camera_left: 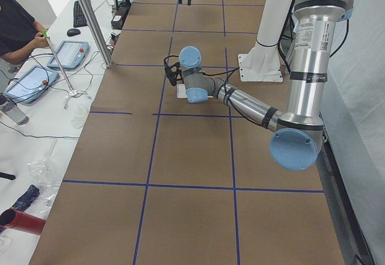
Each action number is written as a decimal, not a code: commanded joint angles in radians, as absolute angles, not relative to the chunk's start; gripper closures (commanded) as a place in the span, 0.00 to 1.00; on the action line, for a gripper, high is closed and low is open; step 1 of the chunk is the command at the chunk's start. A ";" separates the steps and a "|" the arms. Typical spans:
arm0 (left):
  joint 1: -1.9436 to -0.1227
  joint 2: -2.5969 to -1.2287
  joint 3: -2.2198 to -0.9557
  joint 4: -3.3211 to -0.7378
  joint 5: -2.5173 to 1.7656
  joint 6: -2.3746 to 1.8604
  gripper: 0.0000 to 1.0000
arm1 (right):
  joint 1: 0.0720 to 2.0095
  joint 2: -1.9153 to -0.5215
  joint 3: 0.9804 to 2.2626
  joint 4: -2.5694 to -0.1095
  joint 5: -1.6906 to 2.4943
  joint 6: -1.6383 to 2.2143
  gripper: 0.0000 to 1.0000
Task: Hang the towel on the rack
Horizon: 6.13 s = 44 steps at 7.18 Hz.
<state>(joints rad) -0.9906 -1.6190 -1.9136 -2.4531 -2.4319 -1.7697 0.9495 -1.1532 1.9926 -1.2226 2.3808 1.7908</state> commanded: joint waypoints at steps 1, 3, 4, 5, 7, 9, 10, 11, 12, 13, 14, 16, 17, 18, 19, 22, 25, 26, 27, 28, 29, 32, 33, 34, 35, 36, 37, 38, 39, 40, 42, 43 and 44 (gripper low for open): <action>-1.035 -1.603 -1.910 -2.464 -2.470 -1.758 1.00 | 0.959 -1.161 1.990 -1.224 2.382 1.767 0.00; -1.034 -1.606 -1.888 -2.462 -2.468 -1.758 0.95 | 0.960 -1.163 1.990 -1.224 2.384 1.767 0.00; -1.025 -1.614 -1.864 -2.462 -2.467 -1.758 0.40 | 0.963 -1.167 1.990 -1.224 2.384 1.766 0.00; -1.026 -1.617 -1.853 -2.462 -2.462 -1.758 0.00 | 0.966 -1.172 1.990 -1.224 2.384 1.766 0.00; -1.026 -1.617 -1.839 -2.462 -2.457 -1.755 0.00 | 0.979 -1.184 1.990 -1.224 2.384 1.750 0.00; -1.066 -1.614 -1.797 -2.459 -2.456 -1.535 0.00 | 1.043 -1.282 1.982 -1.235 2.387 1.551 0.00; -1.125 -1.606 -1.761 -2.457 -2.456 -1.364 0.00 | 1.096 -1.364 1.968 -1.235 2.388 1.385 0.00; -1.164 -1.603 -1.711 -2.453 -2.456 -1.168 0.00 | 1.150 -1.444 1.947 -1.236 2.393 1.171 0.00; -1.222 -1.576 -1.659 -2.453 -2.453 -0.950 0.00 | 1.220 -1.513 1.904 -1.239 2.396 0.943 0.00; -1.258 -1.545 -1.625 -2.451 -2.384 -0.714 0.00 | 1.291 -1.552 1.829 -1.244 2.396 0.705 0.00; -1.284 -1.514 -1.606 -2.447 -2.323 -0.542 0.00 | 1.361 -1.561 1.751 -1.291 2.387 0.452 0.00; -1.370 -1.514 -1.559 -2.345 -2.268 -0.258 0.00 | 1.493 -1.560 1.697 -1.519 2.340 -0.018 0.00; -1.434 -1.519 -1.557 -2.230 -2.229 -0.094 0.00 | 1.537 -1.551 1.694 -1.648 2.307 -0.201 0.00; -1.489 -1.525 -1.565 -2.117 -2.232 0.013 0.00 | 1.554 -1.555 1.692 -1.695 2.300 -0.268 0.00; -1.499 -1.526 -1.571 -2.001 -2.249 0.029 0.00 | 1.555 -1.577 1.678 -1.695 2.304 -0.271 0.00; -1.500 -1.523 -1.636 -1.709 -2.430 0.025 0.00 | 1.554 -1.585 1.664 -1.692 2.324 -0.264 0.00; -1.500 -1.528 -1.718 -1.542 -2.416 0.029 0.00 | 1.552 -1.586 1.663 -1.687 2.324 -0.256 0.00; -1.502 -1.520 -1.718 -1.548 -2.386 0.066 0.00 | 1.552 -1.586 1.663 -1.684 2.310 -0.258 0.00; -1.502 -1.525 -1.717 -1.542 -2.340 0.096 0.00 | 1.552 -1.586 1.663 -1.684 2.309 -0.259 0.00; -1.503 -1.508 -1.730 -1.545 -2.351 0.098 0.00 | 1.552 -1.585 1.664 -1.684 2.307 -0.259 0.00; -1.503 -1.505 -1.729 -1.548 -2.352 0.089 0.00 | 1.552 -1.583 1.661 -1.683 2.310 -0.255 0.00; -1.503 -1.505 -1.735 -1.568 -2.355 0.092 0.00 | 1.554 -1.585 1.661 -1.684 2.312 -0.255 0.00; -1.503 -1.503 -1.741 -1.615 -2.353 0.091 0.00 | 1.554 -1.586 1.661 -1.684 2.310 -0.255 0.00; -1.502 -1.520 -1.746 -1.638 -2.347 0.092 0.00 | 1.554 -1.588 1.661 -1.684 2.310 -0.256 0.00; -1.505 -1.535 -1.758 -1.603 -2.350 0.094 0.00 | 1.554 -1.588 1.666 -1.684 2.313 -0.255 0.00; -1.503 -1.536 -1.767 -1.577 -2.349 0.095 0.00 | 1.554 -1.589 1.663 -1.684 2.313 -0.253 0.00; -1.503 -1.539 -1.776 -1.575 -2.349 0.098 0.00 | 1.552 -1.600 1.661 -1.684 2.318 -0.252 0.00; -1.503 -1.537 -1.782 -1.574 -2.349 0.097 0.00 | 1.552 -1.608 1.660 -1.683 2.321 -0.252 0.00; -1.503 -1.537 -1.784 -1.574 -2.349 0.097 0.00 | 1.552 -1.609 1.660 -1.681 2.347 -0.239 0.00; -1.503 -1.537 -1.784 -1.574 -2.349 0.097 0.00 | 1.552 -1.614 1.660 -1.681 2.370 -0.221 0.00; -1.503 -1.539 -1.792 -1.574 -2.349 0.097 0.00 | 1.552 -1.614 1.663 -1.681 2.372 -0.219 0.00; -1.503 -1.539 -1.798 -1.574 -2.349 0.097 0.00 | 1.552 -1.612 1.664 -1.681 2.372 -0.218 0.00; -1.502 -1.542 -1.799 -1.574 -2.349 0.097 0.00 | 1.552 -1.614 1.667 -1.681 2.372 -0.218 0.00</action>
